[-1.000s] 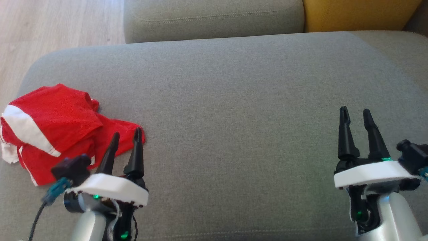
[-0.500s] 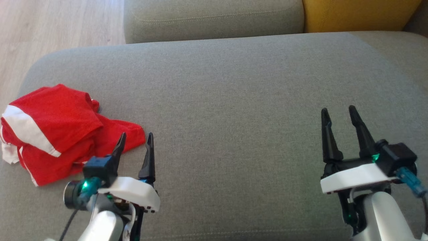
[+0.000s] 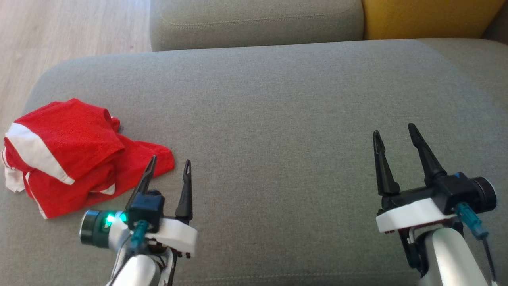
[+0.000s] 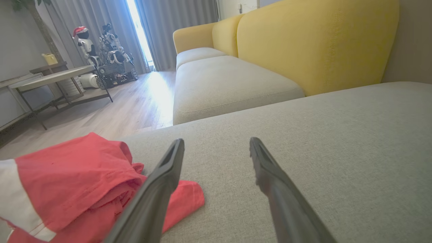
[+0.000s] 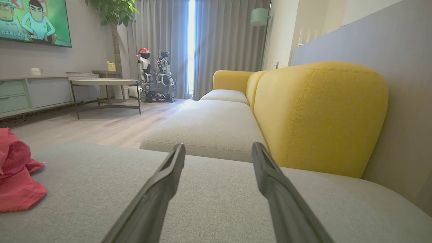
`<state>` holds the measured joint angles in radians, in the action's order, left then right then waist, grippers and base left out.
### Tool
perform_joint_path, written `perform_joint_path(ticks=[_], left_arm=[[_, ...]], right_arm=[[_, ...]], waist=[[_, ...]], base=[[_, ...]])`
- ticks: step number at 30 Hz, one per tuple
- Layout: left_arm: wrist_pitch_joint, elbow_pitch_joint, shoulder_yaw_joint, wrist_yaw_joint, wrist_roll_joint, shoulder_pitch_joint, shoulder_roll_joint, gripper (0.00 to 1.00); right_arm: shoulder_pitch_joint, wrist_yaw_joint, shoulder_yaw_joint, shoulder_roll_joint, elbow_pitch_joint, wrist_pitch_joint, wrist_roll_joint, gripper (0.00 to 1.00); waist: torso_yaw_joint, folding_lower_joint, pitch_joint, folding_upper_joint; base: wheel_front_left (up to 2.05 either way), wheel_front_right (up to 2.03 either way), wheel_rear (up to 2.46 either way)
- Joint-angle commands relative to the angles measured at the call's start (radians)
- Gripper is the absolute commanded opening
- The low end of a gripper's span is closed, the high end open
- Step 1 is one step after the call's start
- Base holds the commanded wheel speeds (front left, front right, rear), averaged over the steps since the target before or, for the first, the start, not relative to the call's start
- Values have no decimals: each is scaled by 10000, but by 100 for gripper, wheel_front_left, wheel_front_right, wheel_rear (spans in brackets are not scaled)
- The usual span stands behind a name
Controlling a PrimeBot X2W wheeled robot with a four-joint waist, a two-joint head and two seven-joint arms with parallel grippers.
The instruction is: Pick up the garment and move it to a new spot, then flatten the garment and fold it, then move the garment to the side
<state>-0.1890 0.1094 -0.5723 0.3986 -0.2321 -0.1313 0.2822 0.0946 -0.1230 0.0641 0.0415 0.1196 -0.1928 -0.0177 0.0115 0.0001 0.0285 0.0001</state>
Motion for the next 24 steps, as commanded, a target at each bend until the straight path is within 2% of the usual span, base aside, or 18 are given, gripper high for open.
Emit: perform_joint_path(ticks=[1, 4, 8, 12, 16, 19, 24], left_arm=[[-186, -327, 121, 186, 346, -667, 247, 100], [-276, -526, -63, 331, 435, -715, 259, 100], [-394, -716, -44, 298, 362, -652, 188, 100], [-513, -1062, 390, 108, 156, -436, -120, 100], [-631, -1340, 1010, -389, 231, -147, -481, 100], [-721, -1388, 1430, -790, 511, 53, -767, 100], [-728, -1024, 2293, -1796, 298, 404, -1426, 100]], right_arm=[[438, -65, 265, 74, -428, -152, -376, 100], [442, -67, 230, 76, -437, -240, -532, 100], [437, -70, 192, 79, -433, -358, -456, 100], [427, -72, 148, 82, -344, -476, -304, 100], [427, -75, 179, 85, -176, -594, 447, 100], [469, -77, 269, 87, -81, -682, 458, 100], [472, -77, 315, 87, 161, -690, 952, 100]], waist=[[9, -1, 9, -1], [29, -1, 13, -1], [51, -1, 31, -1], [55, -1, 39, -1], [43, -1, 72, -1], [24, -1, 93, -1], [-5, -1, 86, -1]], base=[[0, 0, 0], [0, 0, 0], [0, 0, 0], [0, 0, 0], [0, 0, 0], [0, 0, 0], [0, 0, 0]])
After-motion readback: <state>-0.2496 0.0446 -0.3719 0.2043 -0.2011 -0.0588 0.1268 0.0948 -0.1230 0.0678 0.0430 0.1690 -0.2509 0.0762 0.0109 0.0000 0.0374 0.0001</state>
